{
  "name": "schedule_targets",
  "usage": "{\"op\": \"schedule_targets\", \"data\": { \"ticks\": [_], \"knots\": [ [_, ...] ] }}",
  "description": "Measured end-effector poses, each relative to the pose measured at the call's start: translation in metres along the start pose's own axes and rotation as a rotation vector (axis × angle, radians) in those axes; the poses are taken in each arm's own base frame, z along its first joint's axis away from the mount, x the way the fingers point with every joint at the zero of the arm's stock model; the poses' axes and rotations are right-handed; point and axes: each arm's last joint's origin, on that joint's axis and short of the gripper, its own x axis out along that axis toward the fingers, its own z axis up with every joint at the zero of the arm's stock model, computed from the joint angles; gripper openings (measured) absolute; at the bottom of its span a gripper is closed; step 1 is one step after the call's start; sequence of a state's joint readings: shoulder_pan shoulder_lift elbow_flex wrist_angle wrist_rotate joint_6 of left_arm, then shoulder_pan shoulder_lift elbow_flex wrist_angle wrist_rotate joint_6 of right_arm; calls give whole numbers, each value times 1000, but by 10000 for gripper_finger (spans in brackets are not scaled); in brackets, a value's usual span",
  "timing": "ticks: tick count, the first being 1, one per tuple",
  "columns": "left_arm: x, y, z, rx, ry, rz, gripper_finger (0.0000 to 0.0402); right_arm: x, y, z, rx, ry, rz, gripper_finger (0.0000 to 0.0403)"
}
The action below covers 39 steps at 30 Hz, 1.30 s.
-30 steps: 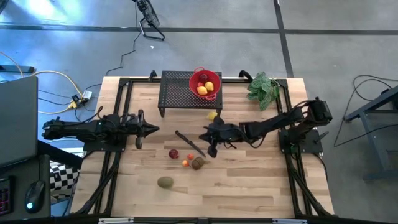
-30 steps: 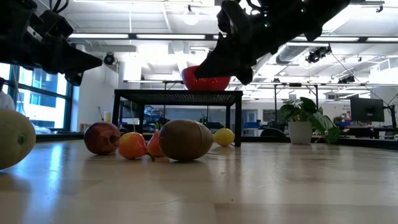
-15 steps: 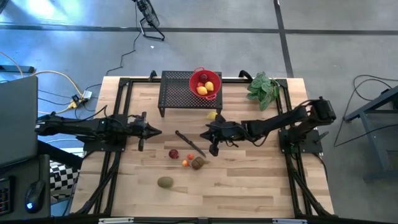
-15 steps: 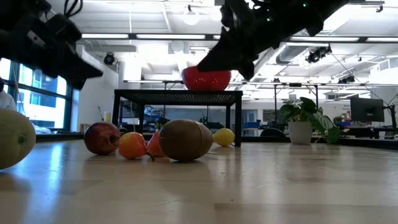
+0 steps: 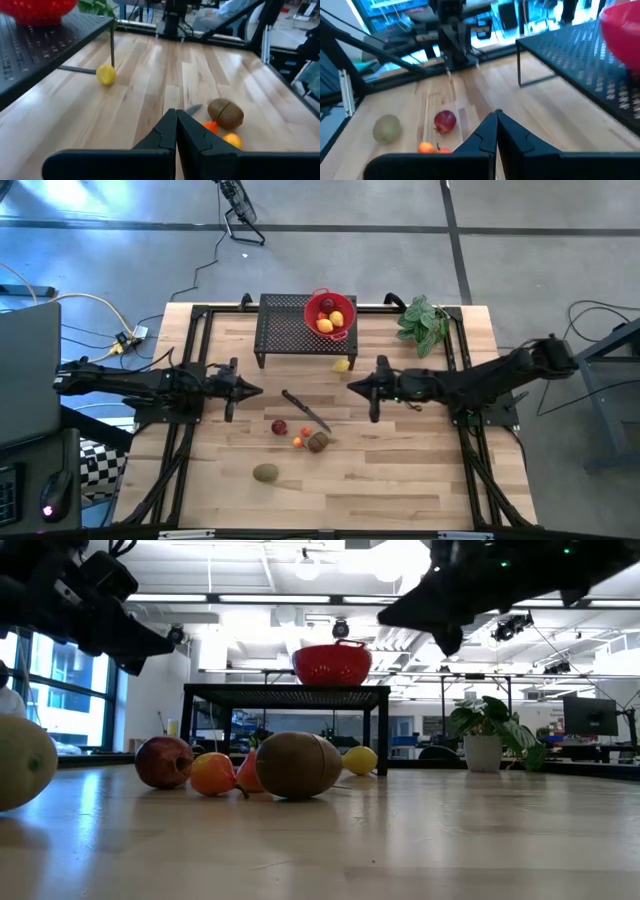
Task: Pick & Place Fruit
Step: Put the pomegranate into the colander on the shelf
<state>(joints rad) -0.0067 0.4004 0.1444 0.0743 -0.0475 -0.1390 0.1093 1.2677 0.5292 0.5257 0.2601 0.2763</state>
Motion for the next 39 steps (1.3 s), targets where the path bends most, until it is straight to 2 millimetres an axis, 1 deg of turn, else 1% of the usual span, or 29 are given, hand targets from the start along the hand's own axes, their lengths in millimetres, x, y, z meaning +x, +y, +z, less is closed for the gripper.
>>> {"op": "schedule_targets", "data": {
  "ticks": [4,8,10,15,21,25,29,36,39],
  "knots": [
    [0,1,2,-28,-18,26,0,-13,-4,-1,-41,-23,3,3],
    [0,1,0,-49,-7,48,0,-25,-9,-2,-147,-43,4,3],
    [1,1,0,-47,1,51,0,-31,-12,0,-171,-62,-1,3],
    [1,3,-1,-48,-3,98,0,-50,-24,-1,-162,-110,-26,3],
    [1,3,-1,-47,-4,106,0,-69,-36,-15,-71,-133,-38,3],
    [1,3,-1,-48,-5,105,0,-73,-39,-22,-14,-132,-33,3],
    [1,3,0,-48,-5,105,0,-74,-40,-21,-2,-151,-64,3],
    [2,2,6,13,-70,90,0,-74,-43,-18,-80,-192,-206,3],
    [6,1,9,62,-55,79,0,-75,-44,-17,-97,-201,-234,3]
  ]
}}
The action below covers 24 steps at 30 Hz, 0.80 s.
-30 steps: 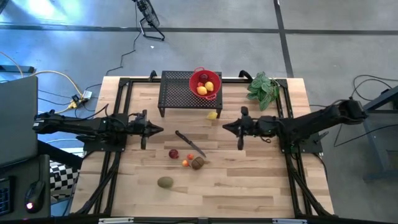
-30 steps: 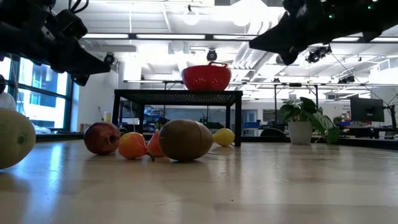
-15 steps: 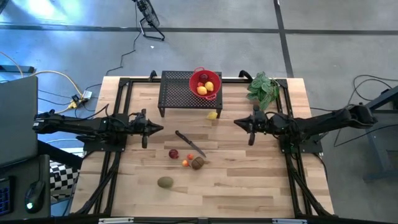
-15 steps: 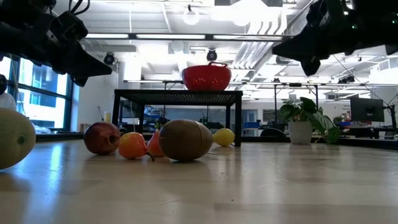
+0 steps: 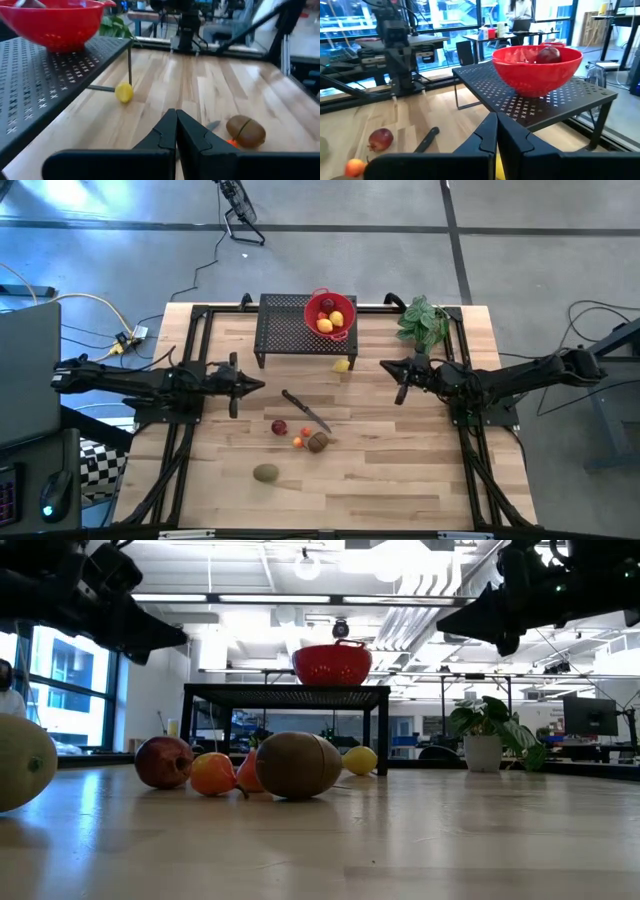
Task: Pick & Place Fruit
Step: Put the pomegranate into the colander on the shelf
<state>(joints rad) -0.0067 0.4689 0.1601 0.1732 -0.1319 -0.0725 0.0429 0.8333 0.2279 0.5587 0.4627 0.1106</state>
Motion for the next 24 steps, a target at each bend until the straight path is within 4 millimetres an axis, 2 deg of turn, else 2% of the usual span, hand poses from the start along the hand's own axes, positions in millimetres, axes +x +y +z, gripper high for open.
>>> {"op": "schedule_targets", "data": {
  "ticks": [6,13,19,24],
  "knots": [
    [18,-3,22,151,183,22,0,0,0,0,0,0,-11,3],
    [51,-10,40,364,378,-38,0,0,0,0,22,-1,-11,3],
    [76,-17,45,427,487,-191,0,0,0,0,23,-1,-11,3],
    [83,-21,47,405,652,-326,0,0,0,0,23,0,-11,3]
  ]
}}
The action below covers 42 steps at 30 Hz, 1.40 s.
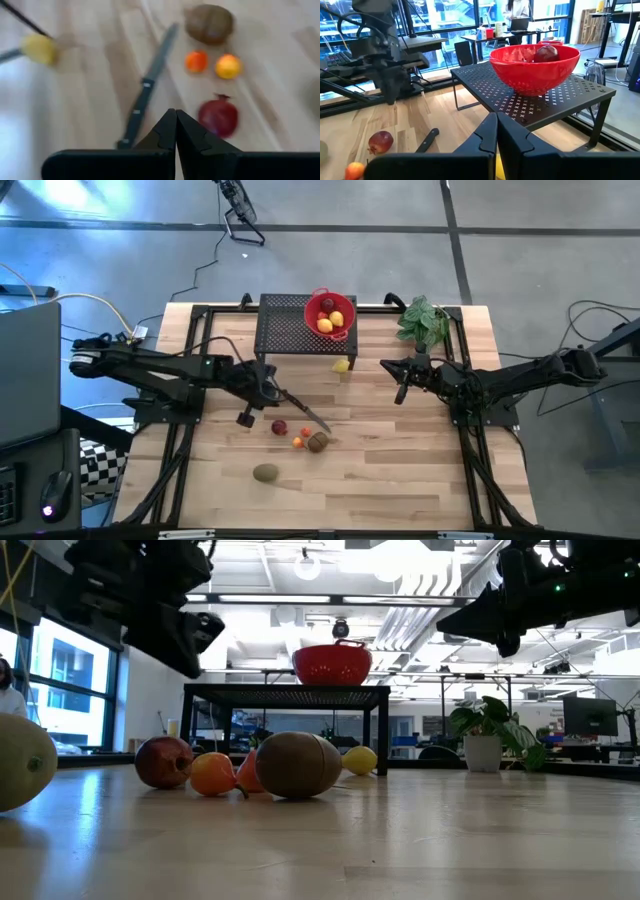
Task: Pick & Place Fruit
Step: Put the pomegranate into the colander on the shelf
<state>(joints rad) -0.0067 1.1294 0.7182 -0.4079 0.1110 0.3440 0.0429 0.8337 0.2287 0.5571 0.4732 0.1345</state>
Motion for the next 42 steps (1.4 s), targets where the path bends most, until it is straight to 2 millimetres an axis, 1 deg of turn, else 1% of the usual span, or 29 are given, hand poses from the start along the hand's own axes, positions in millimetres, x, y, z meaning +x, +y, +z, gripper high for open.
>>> {"op": "schedule_targets", "data": {
  "ticks": [2,6,9,11,13,15,17,24,27,30,32,34,39,42],
  "knots": [
    [0,0,3,-6,24,-55,0,0,0,0,0,0,0,3],
    [3,1,10,-7,5,-104,0,0,0,0,-1,1,0,3],
    [3,1,10,-14,9,-96,0,0,0,0,-2,5,-1,3],
    [3,3,10,-13,18,-57,2,0,0,-1,-4,8,-1,3],
    [3,4,10,-12,31,-22,11,0,0,-1,-5,9,-1,3],
    [3,4,10,-12,34,-14,31,0,0,-2,-8,17,-3,3],
    [3,4,10,-12,34,-14,60,0,0,-2,-11,22,-3,3],
    [13,4,6,-22,81,-37,200,0,0,-3,13,26,-4,3],
    [17,2,6,-28,73,-103,253,0,0,-3,12,27,-4,3],
    [19,0,7,-32,52,-167,293,0,0,-3,12,27,-4,3],
    [19,1,8,-30,38,-168,310,0,0,-3,12,28,-4,3],
    [19,1,8,-28,42,-149,320,0,0,-3,12,27,-4,3],
    [19,2,8,-28,49,-131,323,0,0,-3,7,28,-4,3],
    [23,1,6,-31,73,-139,323,0,0,-3,6,28,-5,3]
  ]
}}
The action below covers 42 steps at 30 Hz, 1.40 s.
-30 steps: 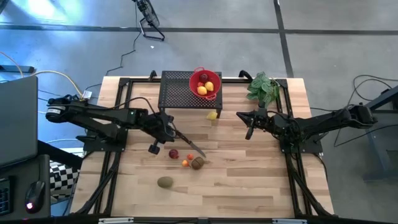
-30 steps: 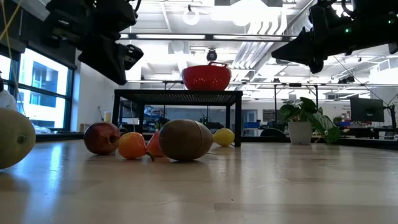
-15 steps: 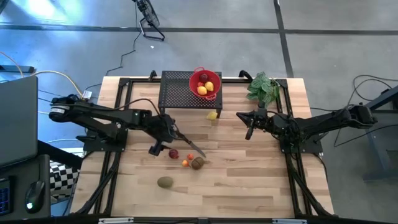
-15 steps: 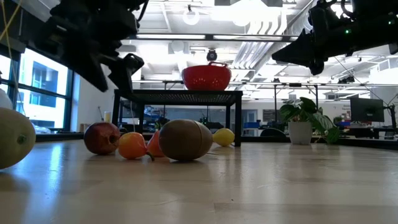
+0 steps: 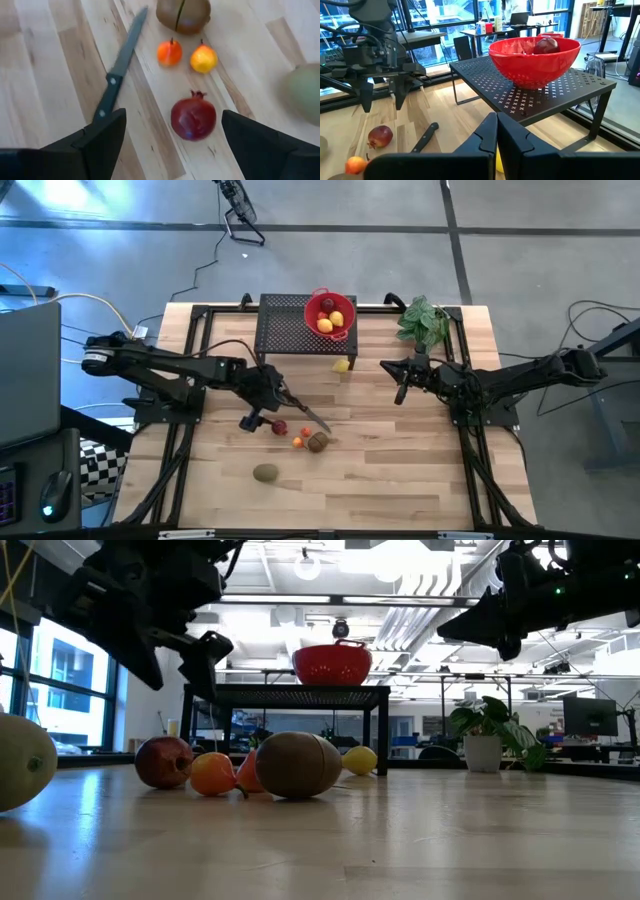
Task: Pick & Place Fruit
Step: Put the pomegranate into the colander on the shelf
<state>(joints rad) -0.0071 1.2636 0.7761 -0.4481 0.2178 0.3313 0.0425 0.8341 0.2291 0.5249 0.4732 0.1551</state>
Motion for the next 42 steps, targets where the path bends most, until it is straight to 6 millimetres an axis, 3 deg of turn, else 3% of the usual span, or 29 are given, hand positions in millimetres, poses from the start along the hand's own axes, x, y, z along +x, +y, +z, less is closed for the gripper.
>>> {"op": "schedule_targets", "data": {
  "ticks": [17,37,42],
  "knots": [
    [44,-6,-8,-2,129,-124,323,0,-4,-7,-33,55,-91,3],
    [47,-4,-7,-48,121,-97,323,0,-4,-7,-6,55,-93,3],
    [57,-5,-10,-48,149,-114,323,0,-4,-7,-5,56,-93,3]
  ]
}}
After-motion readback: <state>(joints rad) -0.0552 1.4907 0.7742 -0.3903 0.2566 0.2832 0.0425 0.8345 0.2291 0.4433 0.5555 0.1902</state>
